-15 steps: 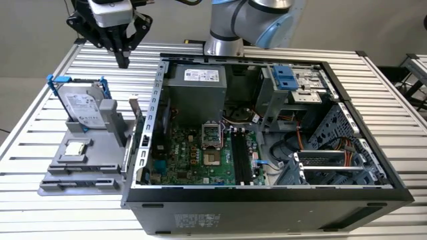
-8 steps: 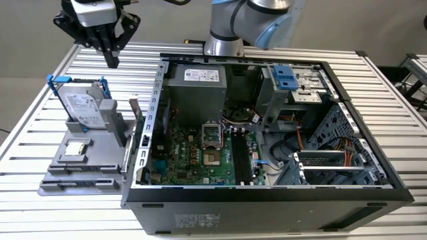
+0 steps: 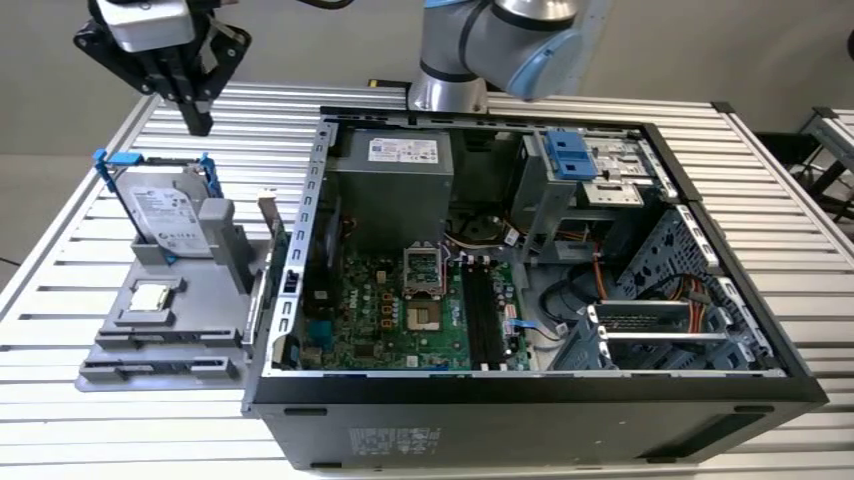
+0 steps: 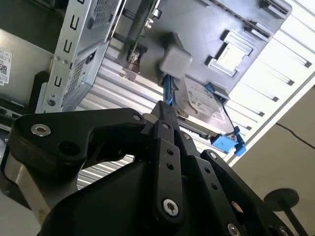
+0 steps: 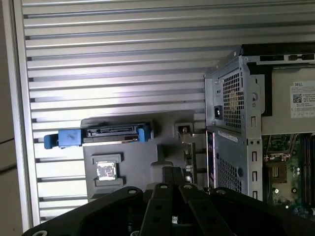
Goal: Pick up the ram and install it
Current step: 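Reach for the ram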
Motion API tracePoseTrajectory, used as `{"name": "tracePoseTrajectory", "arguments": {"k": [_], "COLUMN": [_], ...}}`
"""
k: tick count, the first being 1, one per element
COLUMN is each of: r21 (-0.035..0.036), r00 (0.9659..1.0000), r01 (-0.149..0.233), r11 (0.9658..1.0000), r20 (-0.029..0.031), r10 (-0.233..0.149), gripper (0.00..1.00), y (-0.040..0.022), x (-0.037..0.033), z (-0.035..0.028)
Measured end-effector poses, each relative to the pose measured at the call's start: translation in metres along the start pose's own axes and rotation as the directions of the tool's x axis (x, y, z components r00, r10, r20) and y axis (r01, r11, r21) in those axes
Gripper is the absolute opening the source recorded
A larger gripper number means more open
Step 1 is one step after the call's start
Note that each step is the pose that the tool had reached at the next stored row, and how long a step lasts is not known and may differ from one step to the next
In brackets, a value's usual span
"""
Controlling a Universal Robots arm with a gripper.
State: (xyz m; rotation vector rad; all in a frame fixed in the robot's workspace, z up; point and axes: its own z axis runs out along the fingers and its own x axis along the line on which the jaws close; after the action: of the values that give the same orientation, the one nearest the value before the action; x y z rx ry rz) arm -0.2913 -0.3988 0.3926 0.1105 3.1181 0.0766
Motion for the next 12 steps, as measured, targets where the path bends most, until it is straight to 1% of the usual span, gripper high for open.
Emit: {"name": "tracePoseTrajectory", "arguments": {"k": [12], "r21": [0.0000], "r00": [1.0000], "r01": [0.000], "r11": [1.0000], "r20": [0.0000], "r10": [0.000], "gripper": [0.00], "y": [-0.0025], "x": [0.0358], "z": [-0.0008]}}
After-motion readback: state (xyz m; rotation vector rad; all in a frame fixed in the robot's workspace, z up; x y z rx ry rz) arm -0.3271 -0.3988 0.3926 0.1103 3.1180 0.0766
